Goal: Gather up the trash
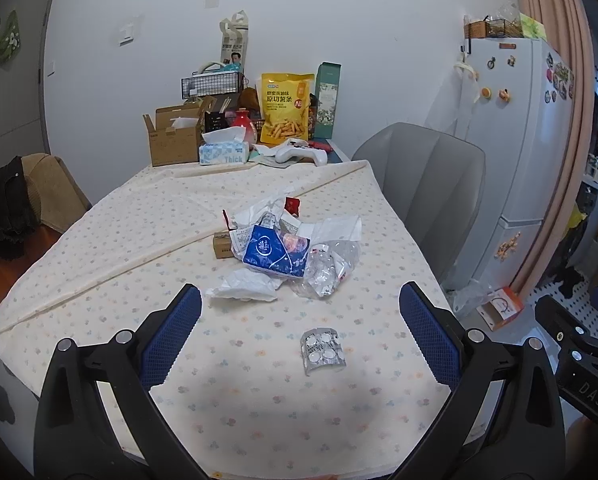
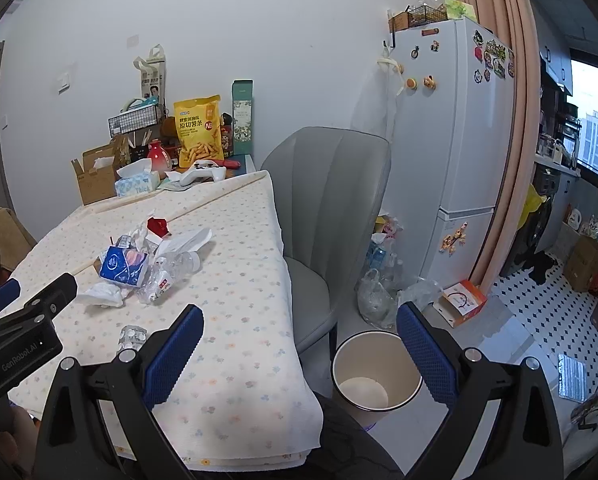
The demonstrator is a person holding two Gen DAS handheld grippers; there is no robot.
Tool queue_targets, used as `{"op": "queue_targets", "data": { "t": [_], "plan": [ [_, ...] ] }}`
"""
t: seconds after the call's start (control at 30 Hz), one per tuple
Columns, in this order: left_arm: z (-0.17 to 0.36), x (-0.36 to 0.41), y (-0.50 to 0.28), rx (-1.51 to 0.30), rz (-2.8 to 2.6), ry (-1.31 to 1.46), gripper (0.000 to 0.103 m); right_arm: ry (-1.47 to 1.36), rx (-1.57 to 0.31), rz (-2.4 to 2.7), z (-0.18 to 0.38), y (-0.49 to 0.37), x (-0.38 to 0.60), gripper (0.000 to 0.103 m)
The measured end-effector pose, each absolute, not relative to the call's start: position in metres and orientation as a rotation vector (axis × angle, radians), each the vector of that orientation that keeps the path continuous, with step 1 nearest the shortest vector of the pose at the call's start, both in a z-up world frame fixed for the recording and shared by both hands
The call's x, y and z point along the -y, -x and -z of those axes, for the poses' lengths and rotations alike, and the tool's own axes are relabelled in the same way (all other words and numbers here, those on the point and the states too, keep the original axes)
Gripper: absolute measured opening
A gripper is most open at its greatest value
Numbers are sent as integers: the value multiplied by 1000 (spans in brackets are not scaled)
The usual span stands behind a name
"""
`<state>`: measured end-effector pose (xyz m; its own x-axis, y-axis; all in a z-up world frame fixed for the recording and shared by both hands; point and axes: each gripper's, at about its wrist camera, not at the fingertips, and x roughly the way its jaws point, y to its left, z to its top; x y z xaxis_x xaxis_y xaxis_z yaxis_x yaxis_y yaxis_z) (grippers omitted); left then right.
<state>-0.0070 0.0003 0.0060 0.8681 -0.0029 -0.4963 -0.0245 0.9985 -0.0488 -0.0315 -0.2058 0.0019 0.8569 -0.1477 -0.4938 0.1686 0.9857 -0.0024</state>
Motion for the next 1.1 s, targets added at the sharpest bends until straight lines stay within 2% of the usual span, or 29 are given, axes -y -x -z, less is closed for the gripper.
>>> {"op": "queue_targets", "data": {
  "t": [1.1],
  "plan": [
    [-10,2,9,-502,-4,65,99,-50,-503,178,-6,34,209,96]
  ]
}}
